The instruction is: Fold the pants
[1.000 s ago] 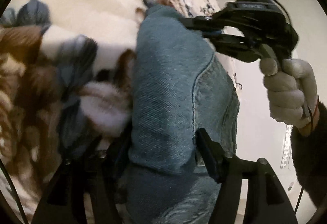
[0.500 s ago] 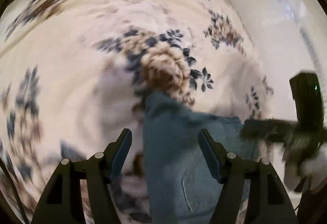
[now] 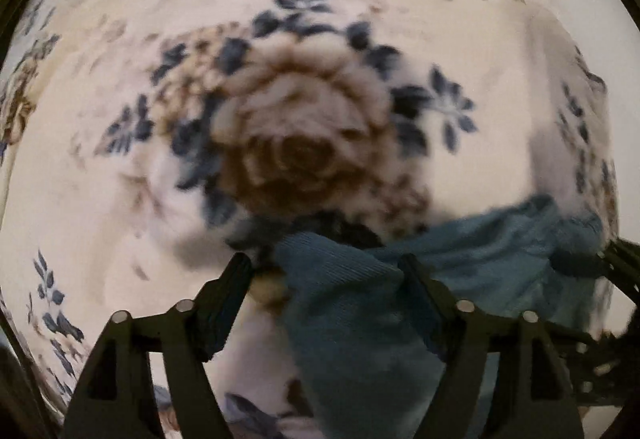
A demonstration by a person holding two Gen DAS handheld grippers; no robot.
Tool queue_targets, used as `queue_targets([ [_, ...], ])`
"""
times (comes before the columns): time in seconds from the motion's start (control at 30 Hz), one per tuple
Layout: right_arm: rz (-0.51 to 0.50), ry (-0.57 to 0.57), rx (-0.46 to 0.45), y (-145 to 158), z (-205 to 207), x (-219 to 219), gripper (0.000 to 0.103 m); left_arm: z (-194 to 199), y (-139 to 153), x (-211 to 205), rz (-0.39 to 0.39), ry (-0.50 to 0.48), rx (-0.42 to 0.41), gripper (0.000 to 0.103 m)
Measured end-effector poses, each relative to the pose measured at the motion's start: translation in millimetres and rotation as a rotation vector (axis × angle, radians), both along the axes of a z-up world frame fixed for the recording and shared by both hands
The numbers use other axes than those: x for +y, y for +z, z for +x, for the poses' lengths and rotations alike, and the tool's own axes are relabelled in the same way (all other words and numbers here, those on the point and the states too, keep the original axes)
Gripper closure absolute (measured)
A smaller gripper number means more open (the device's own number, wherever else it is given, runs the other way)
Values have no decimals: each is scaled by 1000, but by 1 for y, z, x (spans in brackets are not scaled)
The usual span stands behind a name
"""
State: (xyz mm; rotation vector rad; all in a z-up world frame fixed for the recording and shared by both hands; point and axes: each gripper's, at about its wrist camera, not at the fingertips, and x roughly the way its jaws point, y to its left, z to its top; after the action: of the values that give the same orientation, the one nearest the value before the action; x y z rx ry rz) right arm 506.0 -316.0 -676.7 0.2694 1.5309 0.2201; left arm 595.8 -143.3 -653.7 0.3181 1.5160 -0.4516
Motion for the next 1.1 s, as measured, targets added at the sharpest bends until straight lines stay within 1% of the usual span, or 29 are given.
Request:
queue_targets([
  [0.03, 3, -5, 4, 0, 0, -3, 43, 3, -3, 4, 11, 21, -13, 25],
  [0.07, -1, -8, 7, -1, 0, -5, 45, 5, -4, 7, 3, 41, -11, 25],
  [0.1, 3, -14, 12, -1, 2, -5, 45, 7, -7, 13, -10, 74, -4, 25],
  [0.13, 13, -27, 19, -1, 3, -8, 45, 7, -6, 16, -16, 86, -4, 25],
  [0.17, 18, -34, 23, 0, 4, -9, 45, 5, -2, 20, -27, 105, -12, 25],
  [0.2, 25, -41, 25, 2, 6, -9, 45, 4, 4, 23, -55, 128, -19, 26],
  [0.23, 34, -48, 26, 4, 8, -10, 45, 5, 12, 29, -107, 159, -24, 26],
  [0.3, 80, -96, 21, 16, 7, -20, 43, 8, 31, 51, -292, 263, -13, 26],
  [0.33, 100, -133, 9, 24, 4, -29, 40, 10, 37, 66, -389, 328, 12, 26],
  [0.37, 123, -177, -10, 33, -2, -39, 33, 11, 39, 81, -480, 389, 47, 26],
  [0.4, 136, -220, -26, 41, -9, -51, 31, 11, 37, 88, -515, 417, 81, 26],
  [0.43, 139, -259, -37, 47, -18, -62, 31, 11, 32, 92, -516, 431, 116, 26],
  [0.47, 139, -286, -38, 49, -26, -69, 31, 8, 26, 90, -502, 424, 133, 26],
  [0.5, 137, -325, -33, 51, -37, -80, 31, 8, 20, 83, -469, 399, 145, 26],
  [0.53, 137, -355, -24, 51, -46, -87, 31, 4, 10, 78, -415, 365, 159, 28],
  [0.6, 170, -438, 11, 44, -70, -105, 31, 1, -3, 61, -388, 319, 174, 35],
  [0.63, 186, -462, 23, 40, -79, -110, 31, -3, -5, 54, -377, 291, 173, 44],
  [0.7, 199, -511, 59, 27, -99, -120, 31, -6, -4, 40, -349, 223, 126, 49],
  [0.73, 195, -515, 71, 22, -104, -121, 31, -7, -3, 37, -332, 204, 106, 55],
  [0.8, 206, -521, 91, 5, -114, -123, 31, -1, -6, 39, -339, 225, 112, 62],
  [0.83, 233, -516, 95, -3, -115, -123, 31, 0, -8, 43, -352, 246, 122, 64],
  [0.87, 276, -508, 113, -18, -115, -122, 31, 2, -11, 52, -377, 283, 136, 65],
  [0.9, 295, -511, 126, -28, -116, -121, 31, 2, -12, 59, -386, 302, 143, 66],
  [0.93, 314, -516, 134, -37, -116, -120, 43, 2, -10, 64, -393, 322, 150, 66],
  [0.97, 350, -538, 113, -45, -114, -120, 64, 1, -11, 70, -407, 346, 157, 67],
  [1.0, 367, -545, 96, -45, -113, -119, 65, 2, -13, 76, -426, 388, 172, 67],
  [1.03, 355, -530, 71, -42, -110, -116, 70, 3, -16, 81, -443, 419, 189, 69],
  [1.07, 329, -495, 25, -32, -107, -110, 74, 3, -19, 88, -473, 467, 207, 69],
  [1.1, 320, -473, -12, -23, -105, -107, 76, 3, -22, 92, -489, 495, 220, 69],
])
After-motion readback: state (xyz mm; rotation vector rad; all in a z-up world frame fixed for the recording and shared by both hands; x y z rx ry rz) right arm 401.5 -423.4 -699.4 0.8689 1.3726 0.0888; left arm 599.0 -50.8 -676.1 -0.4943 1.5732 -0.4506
